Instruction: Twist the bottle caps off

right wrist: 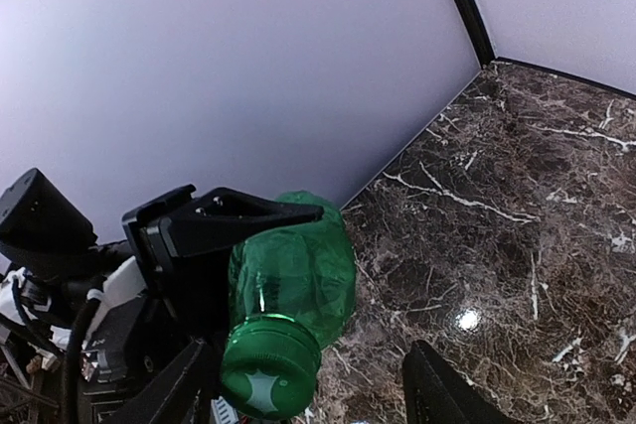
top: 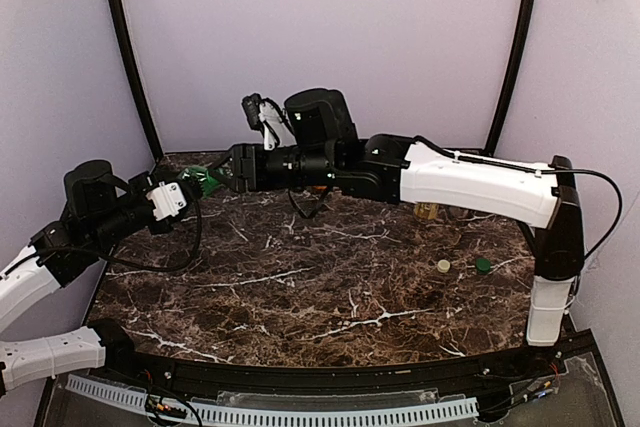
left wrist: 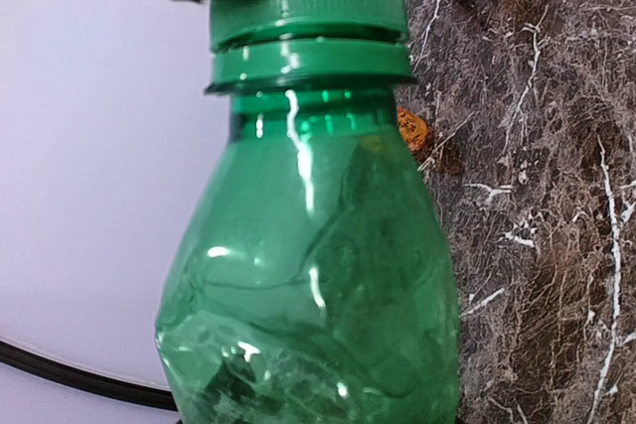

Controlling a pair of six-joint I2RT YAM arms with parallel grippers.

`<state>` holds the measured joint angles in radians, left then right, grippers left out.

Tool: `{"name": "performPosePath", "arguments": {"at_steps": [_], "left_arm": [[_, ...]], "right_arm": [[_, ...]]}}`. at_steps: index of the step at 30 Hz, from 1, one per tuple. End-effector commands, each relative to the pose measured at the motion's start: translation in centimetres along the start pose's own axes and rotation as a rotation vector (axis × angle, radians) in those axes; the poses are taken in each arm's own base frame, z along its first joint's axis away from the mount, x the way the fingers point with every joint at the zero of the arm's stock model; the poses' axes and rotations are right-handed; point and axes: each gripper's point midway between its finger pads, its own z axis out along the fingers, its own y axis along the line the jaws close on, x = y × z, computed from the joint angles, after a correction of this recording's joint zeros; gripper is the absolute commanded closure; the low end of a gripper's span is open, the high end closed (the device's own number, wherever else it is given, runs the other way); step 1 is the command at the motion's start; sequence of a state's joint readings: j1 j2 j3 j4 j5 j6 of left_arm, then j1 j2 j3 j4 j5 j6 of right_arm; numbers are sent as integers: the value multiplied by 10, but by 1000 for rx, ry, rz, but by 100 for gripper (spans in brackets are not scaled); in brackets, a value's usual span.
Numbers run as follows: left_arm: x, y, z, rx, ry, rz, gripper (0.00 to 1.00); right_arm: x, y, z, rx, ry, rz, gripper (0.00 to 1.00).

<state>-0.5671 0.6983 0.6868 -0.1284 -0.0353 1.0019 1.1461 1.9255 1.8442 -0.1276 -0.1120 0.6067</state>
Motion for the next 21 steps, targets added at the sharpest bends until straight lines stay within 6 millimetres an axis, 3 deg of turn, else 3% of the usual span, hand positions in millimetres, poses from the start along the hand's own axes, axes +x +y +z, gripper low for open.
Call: {"name": "performPosePath", "arguments": {"at_steps": [1, 5, 11, 13, 15, 18, 21], "left_arm": [[0, 8, 2, -52, 5, 40, 82], [1, 3, 4, -43, 1, 45, 82], [-1, 2, 4, -40, -7, 52, 81], [-1, 1, 4, -37, -8, 55, 81], [-2, 0, 3, -30, -14, 52, 81], [-5, -5, 1, 3, -29, 35, 81], [-13, -19, -5, 98, -71, -2, 82]], "right_arm": [[-5, 13, 0, -24, -1, 25, 41], [5, 10, 7, -30, 29, 34, 47], [10, 6, 13, -34, 42, 28, 68], [10, 8, 14, -45, 46, 26, 77], [10, 9, 15, -59, 44, 6, 99], [10, 13, 13, -86, 37, -64, 100], [18, 35, 5, -202, 62, -252, 100]]}}
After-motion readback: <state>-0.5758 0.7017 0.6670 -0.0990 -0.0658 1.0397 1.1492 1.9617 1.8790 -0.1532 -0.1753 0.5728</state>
